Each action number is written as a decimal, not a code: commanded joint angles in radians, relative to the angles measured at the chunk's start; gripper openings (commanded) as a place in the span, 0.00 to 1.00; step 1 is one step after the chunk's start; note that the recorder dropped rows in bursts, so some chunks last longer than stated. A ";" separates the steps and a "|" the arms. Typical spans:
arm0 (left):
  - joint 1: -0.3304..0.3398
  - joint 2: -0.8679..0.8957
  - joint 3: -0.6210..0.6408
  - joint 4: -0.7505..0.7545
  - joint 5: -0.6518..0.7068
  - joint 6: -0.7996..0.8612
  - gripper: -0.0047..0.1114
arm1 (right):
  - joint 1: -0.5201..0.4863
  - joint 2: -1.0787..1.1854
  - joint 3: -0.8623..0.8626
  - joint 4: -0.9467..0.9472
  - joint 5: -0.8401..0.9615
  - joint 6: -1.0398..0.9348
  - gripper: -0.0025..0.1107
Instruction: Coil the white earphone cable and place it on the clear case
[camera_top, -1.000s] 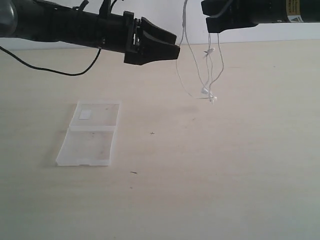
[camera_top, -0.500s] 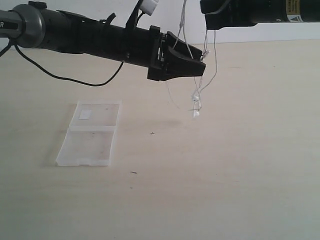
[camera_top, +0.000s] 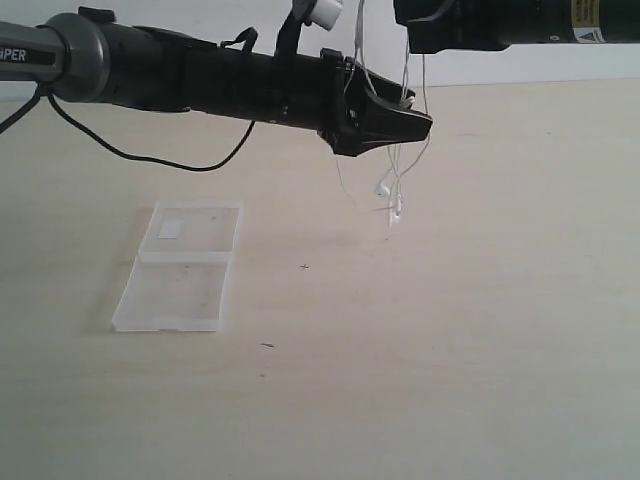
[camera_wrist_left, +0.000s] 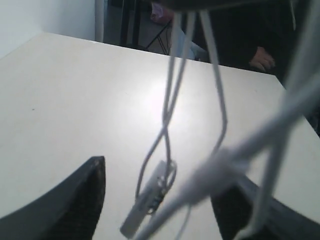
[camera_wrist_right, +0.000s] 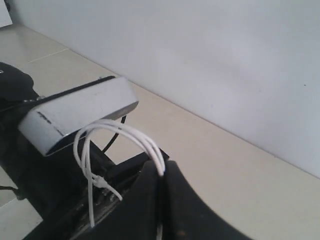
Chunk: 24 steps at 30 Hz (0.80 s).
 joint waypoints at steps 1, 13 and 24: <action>-0.016 0.003 0.002 -0.045 -0.026 0.022 0.55 | 0.001 -0.008 -0.009 0.014 -0.032 0.007 0.02; -0.072 0.006 0.002 -0.039 -0.029 0.029 0.55 | 0.001 -0.008 -0.009 0.041 -0.045 0.007 0.02; -0.074 0.008 0.002 -0.026 -0.041 0.029 0.53 | 0.001 -0.008 -0.009 0.041 -0.028 0.005 0.02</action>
